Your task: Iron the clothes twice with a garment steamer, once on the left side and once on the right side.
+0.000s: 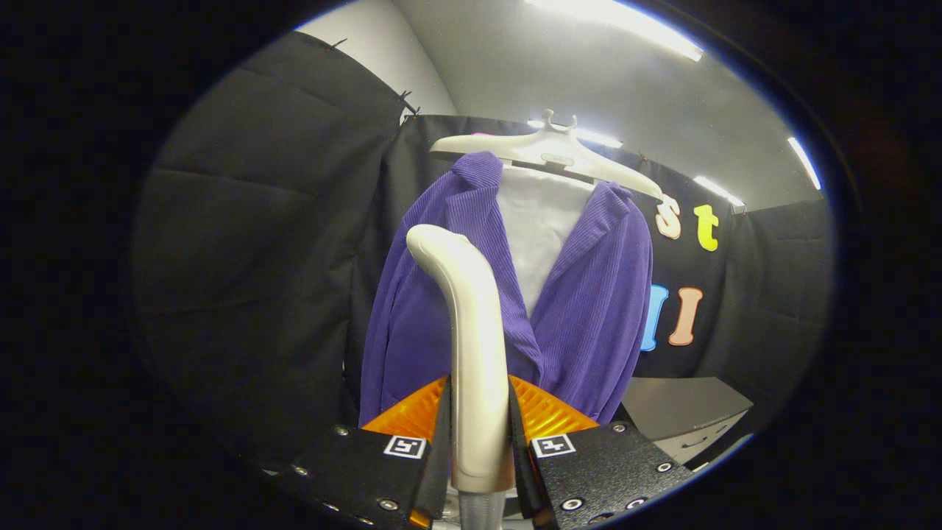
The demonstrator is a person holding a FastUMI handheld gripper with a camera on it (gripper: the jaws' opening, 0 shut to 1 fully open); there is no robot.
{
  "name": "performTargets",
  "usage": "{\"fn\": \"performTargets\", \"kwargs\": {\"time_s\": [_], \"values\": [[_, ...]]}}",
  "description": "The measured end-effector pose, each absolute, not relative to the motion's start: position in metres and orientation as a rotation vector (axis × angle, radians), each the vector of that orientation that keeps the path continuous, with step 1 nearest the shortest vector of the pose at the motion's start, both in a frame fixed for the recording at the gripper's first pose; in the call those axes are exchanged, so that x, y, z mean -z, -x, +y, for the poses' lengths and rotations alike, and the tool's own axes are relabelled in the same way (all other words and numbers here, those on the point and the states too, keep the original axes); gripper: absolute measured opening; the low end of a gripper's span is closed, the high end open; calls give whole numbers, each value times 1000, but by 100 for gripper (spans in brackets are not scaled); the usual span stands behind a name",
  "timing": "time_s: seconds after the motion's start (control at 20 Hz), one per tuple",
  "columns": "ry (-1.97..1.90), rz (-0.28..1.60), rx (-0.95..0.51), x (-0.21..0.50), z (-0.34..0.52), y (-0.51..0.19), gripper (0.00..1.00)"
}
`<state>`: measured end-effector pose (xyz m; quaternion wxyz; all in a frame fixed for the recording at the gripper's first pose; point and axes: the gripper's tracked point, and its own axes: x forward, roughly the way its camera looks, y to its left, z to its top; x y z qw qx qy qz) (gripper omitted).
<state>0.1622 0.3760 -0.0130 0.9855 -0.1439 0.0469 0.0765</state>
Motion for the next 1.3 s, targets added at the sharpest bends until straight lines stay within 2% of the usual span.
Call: {"fn": "performTargets", "kwargs": {"time_s": [0.35, 0.5, 0.9, 1.3], "values": [[320, 158, -172, 51, 372, -152, 38], [306, 263, -198, 90, 373, -149, 38], [408, 379, -212, 148, 363, -154, 38], [430, 455, -222, 202, 357, -126, 38]]}}
